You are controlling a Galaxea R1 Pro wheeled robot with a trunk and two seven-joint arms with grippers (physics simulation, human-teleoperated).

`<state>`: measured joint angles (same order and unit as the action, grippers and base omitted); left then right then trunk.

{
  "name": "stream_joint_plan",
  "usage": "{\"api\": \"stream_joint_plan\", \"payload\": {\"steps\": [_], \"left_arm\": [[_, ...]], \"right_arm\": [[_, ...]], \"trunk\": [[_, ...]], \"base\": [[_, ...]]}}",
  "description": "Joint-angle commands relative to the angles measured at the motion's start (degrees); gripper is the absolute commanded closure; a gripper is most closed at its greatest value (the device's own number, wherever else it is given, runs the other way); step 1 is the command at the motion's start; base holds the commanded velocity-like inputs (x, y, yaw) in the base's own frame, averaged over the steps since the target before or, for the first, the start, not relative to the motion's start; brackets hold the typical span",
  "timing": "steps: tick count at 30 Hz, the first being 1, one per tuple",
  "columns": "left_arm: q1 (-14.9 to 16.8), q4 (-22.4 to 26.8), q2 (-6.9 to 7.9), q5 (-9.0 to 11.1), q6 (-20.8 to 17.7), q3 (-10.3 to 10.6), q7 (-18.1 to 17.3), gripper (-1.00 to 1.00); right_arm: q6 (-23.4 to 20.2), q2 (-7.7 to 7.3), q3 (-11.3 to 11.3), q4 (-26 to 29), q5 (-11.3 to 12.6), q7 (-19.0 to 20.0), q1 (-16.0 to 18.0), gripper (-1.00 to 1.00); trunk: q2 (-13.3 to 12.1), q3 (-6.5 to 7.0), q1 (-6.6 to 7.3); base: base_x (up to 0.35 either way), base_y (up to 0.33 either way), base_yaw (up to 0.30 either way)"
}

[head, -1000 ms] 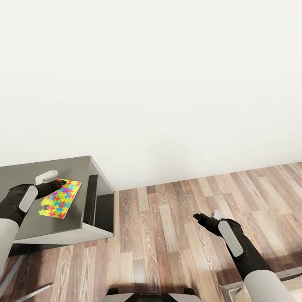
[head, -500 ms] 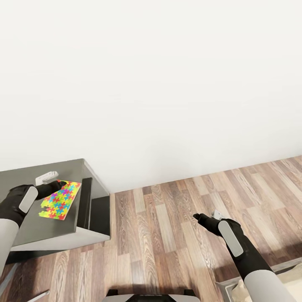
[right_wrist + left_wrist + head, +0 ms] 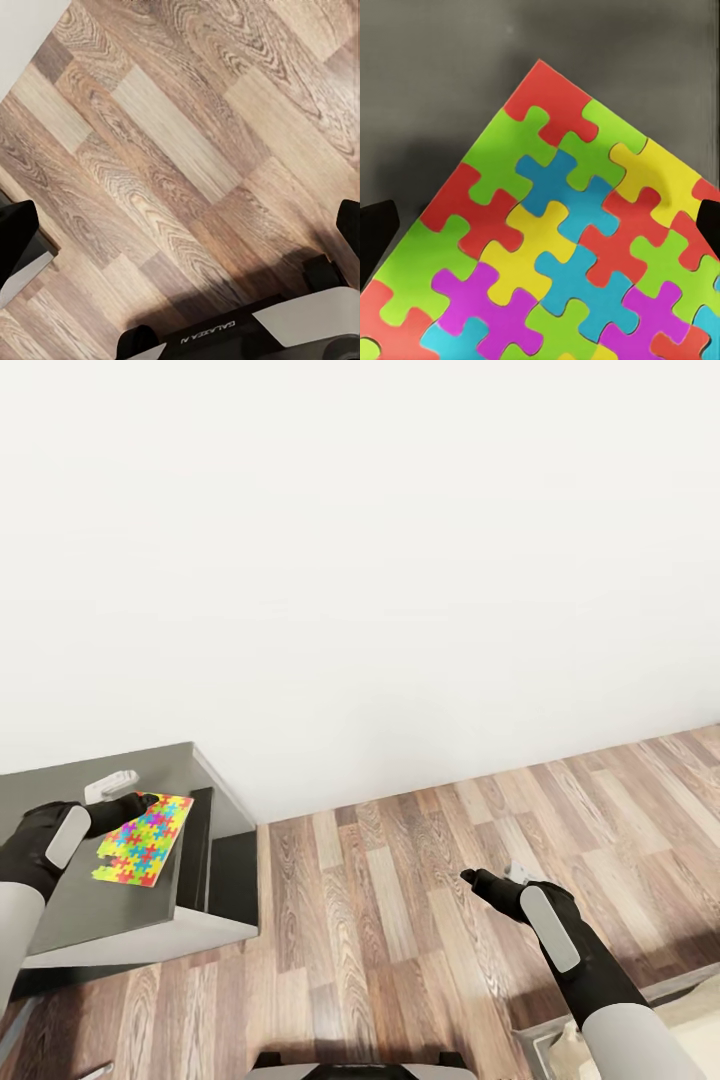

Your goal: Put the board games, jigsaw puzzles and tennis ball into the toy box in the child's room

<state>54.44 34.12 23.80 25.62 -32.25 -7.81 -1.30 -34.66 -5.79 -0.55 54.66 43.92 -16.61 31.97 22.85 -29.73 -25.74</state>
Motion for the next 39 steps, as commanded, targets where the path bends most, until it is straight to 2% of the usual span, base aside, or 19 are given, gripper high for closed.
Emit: {"api": "stream_joint_plan", "payload": {"steps": [1,34,39], "left_arm": [[0.0,0.0,-0.06,0.7,-0.4,-0.1,-0.3,-1.00],[0.0,0.0,0.07,0.7,-0.3,-0.2,-0.3,-1.00],[0.0,0.0,1.64,0.8,-0.4,-0.4,-0.3,-1.00]], "right_arm": [[-0.1,-0.02,0.0,0.1,0.6,-0.5,0.0,-1.00],[-0.1,-0.01,0.0,0.1,0.5,-0.6,0.0,-1.00],[-0.1,-0.01,0.0,0.1,0.5,-0.6,0.0,-1.00]], "trunk": [[0.1,-0.08,-0.05],[0.1,0.18,-0.05],[0.1,0.18,-0.05]], "base": [[0.000,0.000,-0.037],[0.000,0.000,-0.021],[0.000,0.000,0.000]]}}
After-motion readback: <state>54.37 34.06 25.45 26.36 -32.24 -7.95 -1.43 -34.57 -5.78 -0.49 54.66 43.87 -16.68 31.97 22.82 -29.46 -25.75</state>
